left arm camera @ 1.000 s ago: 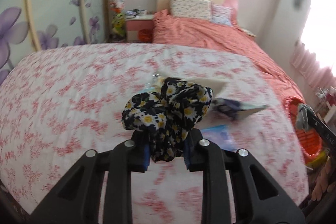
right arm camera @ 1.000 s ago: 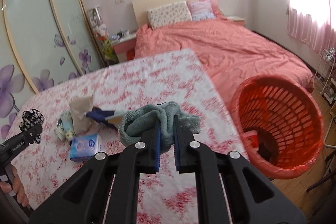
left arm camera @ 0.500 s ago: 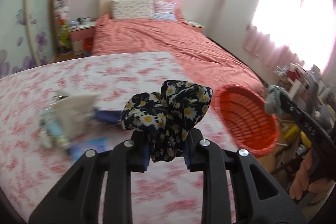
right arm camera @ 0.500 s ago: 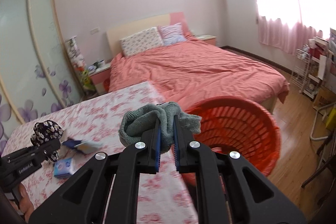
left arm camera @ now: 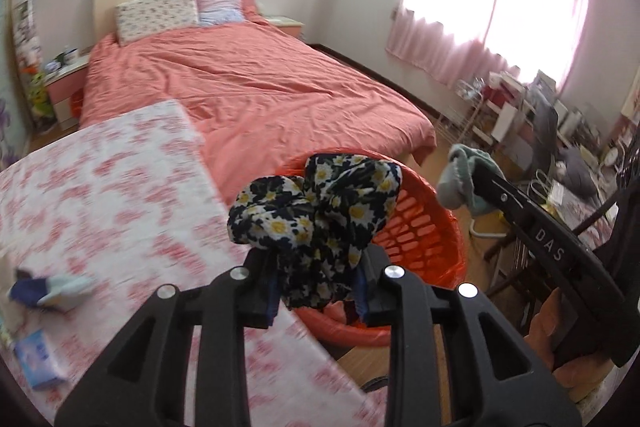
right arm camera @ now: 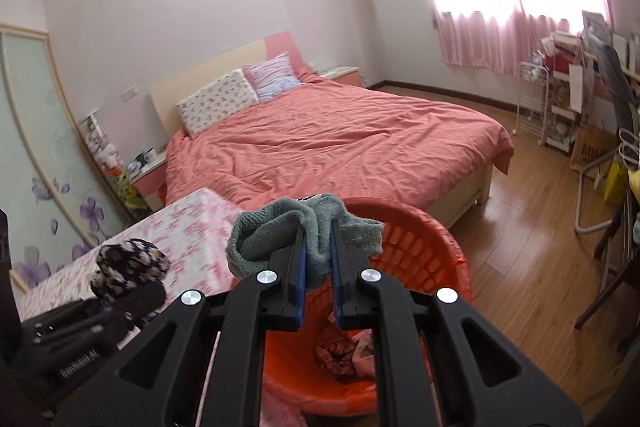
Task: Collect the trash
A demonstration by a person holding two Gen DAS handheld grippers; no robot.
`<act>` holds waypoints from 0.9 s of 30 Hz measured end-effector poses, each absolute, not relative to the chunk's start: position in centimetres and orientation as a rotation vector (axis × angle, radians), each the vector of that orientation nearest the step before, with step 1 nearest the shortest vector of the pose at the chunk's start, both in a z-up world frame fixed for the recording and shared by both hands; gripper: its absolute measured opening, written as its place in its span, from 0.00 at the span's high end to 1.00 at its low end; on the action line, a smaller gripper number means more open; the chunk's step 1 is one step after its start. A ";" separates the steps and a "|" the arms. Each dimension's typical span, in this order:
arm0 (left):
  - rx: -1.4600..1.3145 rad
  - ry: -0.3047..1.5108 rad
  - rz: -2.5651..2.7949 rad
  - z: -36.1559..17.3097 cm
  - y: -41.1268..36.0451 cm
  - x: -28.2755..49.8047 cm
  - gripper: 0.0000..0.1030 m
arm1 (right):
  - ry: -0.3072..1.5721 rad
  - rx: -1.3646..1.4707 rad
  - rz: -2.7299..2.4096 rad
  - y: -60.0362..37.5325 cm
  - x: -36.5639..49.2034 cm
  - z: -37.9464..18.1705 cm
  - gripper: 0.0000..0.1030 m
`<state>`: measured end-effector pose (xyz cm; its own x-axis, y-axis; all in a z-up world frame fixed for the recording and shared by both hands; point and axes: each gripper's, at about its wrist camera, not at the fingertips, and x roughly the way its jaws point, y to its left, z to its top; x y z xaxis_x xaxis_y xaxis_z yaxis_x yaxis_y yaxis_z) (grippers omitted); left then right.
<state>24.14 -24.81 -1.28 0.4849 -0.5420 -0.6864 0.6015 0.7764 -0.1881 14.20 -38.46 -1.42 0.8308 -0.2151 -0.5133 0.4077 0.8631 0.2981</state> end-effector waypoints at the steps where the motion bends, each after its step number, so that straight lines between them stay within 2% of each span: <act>1: 0.093 0.810 -0.702 -1.7 -25.8 24.5 0.71 | 0.491 0.424 -0.343 -38.8 14.2 -1.7 0.90; 4: 0.124 0.826 -0.697 -2.9 -27.8 25.4 0.61 | 0.512 0.452 -0.349 -40.3 14.9 -2.8 0.87; 5: 0.134 0.833 -0.685 -3.5 -28.3 25.8 0.53 | 0.522 0.457 -0.355 -40.7 15.3 -3.4 0.86; 7: 0.143 0.841 -0.670 -4.3 -28.8 26.4 0.44 | 0.546 0.461 -0.352 -40.9 15.6 -4.1 0.74; 10: 0.161 0.850 -0.647 -5.2 -28.6 27.0 0.37 | 0.565 0.459 -0.351 -40.8 15.7 -4.6 0.57; 13: 0.158 0.857 -0.617 -5.7 -27.6 27.5 0.32 | 0.573 0.437 -0.354 -40.2 15.5 -4.9 0.47; 18: 0.153 0.846 -0.555 -5.7 -24.5 27.4 0.26 | 0.582 0.392 -0.347 -38.9 15.3 -4.4 0.43; 27: 0.144 0.813 -0.393 -4.9 -14.9 26.0 0.24 | 0.610 0.309 -0.277 -33.9 16.0 -3.5 0.41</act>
<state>26.03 -14.89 -4.93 0.6201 -0.2855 -0.7307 0.3947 0.9185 -0.0240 15.96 -33.95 -3.49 0.7855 -0.1626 -0.5972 0.3429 0.9176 0.2012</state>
